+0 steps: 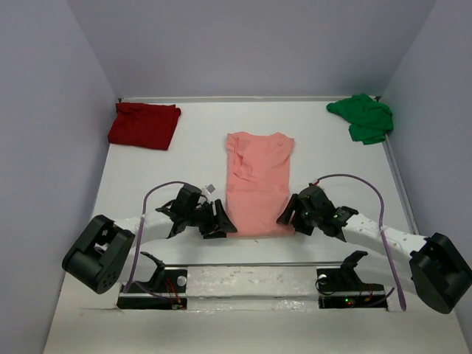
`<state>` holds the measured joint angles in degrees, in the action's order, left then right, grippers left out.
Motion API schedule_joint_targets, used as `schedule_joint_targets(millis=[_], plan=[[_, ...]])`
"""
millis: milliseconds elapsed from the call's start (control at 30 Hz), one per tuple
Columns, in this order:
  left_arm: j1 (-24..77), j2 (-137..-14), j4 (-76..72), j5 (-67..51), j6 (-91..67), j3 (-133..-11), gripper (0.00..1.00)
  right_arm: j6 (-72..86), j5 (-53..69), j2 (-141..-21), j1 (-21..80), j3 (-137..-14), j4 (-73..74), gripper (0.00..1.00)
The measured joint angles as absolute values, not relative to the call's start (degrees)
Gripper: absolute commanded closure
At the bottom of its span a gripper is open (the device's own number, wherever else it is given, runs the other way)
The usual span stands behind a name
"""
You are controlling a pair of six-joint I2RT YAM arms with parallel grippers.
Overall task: Fold and stack the t-shirts
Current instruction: Grab one side of the 2/3 rectangular tshirt with both arms
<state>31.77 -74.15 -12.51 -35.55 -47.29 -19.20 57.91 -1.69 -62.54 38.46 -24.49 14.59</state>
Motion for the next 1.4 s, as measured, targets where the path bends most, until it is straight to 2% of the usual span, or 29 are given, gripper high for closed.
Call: schedule_joint_targets(millis=[600, 867, 1100, 1200, 1300, 1367, 1400], plan=[[31.77, -75.00, -13.98, -35.99, -47.55, -18.76, 0.37, 59.09, -1.78, -60.27, 38.46, -23.73, 16.53, 0.30], [31.77, -75.33, -14.20, -36.16, -47.53, -18.76, 0.37, 60.75, -1.87, -54.59, 38.46, -21.58, 20.58, 0.31], [31.77, -75.94, -14.79, -36.69, -47.51, -18.76, 0.37, 61.32, -1.93, -54.54, 38.65, -21.54, 21.39, 0.37], [31.77, -75.99, -14.87, -36.82, -47.48, -18.76, 0.38, 61.32, -1.74, -55.42, 38.79, -21.54, 20.51, 0.43], [31.77, -75.99, -14.94, -36.82, -47.48, -18.74, 0.38, 61.28, -1.50, -56.51, 38.79, -21.58, 19.53, 0.52], [31.77, -75.99, -15.03, -36.82, -47.48, -18.68, 0.39, 61.28, -1.41, -57.21, 38.79, -21.58, 19.05, 0.67], [31.77, -75.99, -15.20, -36.84, -47.48, -18.59, 0.48, 61.25, -1.32, -57.60, 38.79, -21.58, 18.81, 0.79]])
